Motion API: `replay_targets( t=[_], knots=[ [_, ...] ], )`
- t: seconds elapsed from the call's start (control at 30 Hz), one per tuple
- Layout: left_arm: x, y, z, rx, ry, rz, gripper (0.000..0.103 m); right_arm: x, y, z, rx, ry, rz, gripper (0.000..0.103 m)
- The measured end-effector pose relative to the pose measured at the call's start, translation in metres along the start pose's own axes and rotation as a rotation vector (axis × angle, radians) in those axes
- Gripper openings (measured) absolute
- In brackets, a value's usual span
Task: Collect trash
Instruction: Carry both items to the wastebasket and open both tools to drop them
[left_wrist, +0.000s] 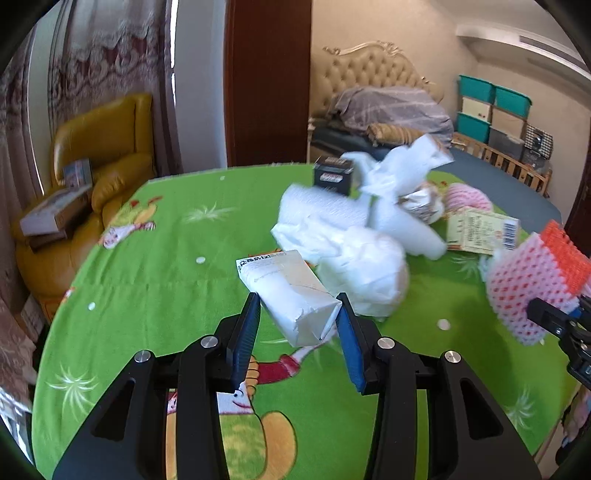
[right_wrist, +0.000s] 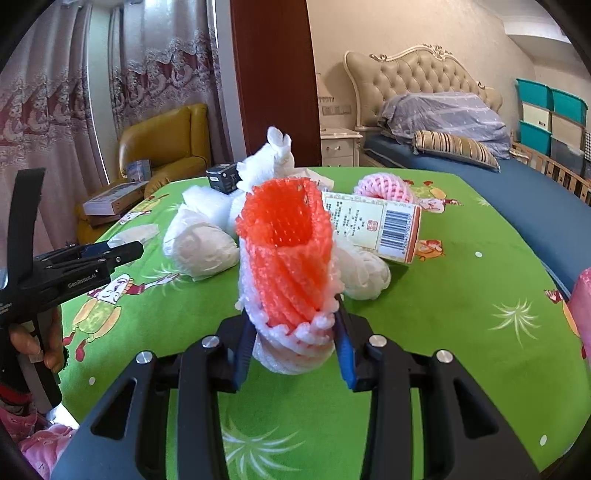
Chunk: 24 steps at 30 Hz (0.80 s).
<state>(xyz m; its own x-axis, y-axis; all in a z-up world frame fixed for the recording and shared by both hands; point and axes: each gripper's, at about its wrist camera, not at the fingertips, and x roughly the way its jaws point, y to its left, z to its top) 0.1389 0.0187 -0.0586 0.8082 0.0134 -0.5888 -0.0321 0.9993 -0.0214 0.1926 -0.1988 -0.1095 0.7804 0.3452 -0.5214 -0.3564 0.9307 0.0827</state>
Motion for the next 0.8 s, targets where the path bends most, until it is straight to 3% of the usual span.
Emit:
replay_targets(
  t=[0.37, 0.8],
  knots=[
    [-0.04, -0.041, 0.001, 0.081, -0.123, -0.044, 0.041, -0.033, -0.012, -0.003, 0.001, -0.07, -0.034, 0.037],
    [-0.057, -0.086, 0.005, 0.17, -0.181, -0.096, 0.041, -0.066, -0.042, -0.001, 0.026, -0.14, -0.091, 0.037]
  ],
)
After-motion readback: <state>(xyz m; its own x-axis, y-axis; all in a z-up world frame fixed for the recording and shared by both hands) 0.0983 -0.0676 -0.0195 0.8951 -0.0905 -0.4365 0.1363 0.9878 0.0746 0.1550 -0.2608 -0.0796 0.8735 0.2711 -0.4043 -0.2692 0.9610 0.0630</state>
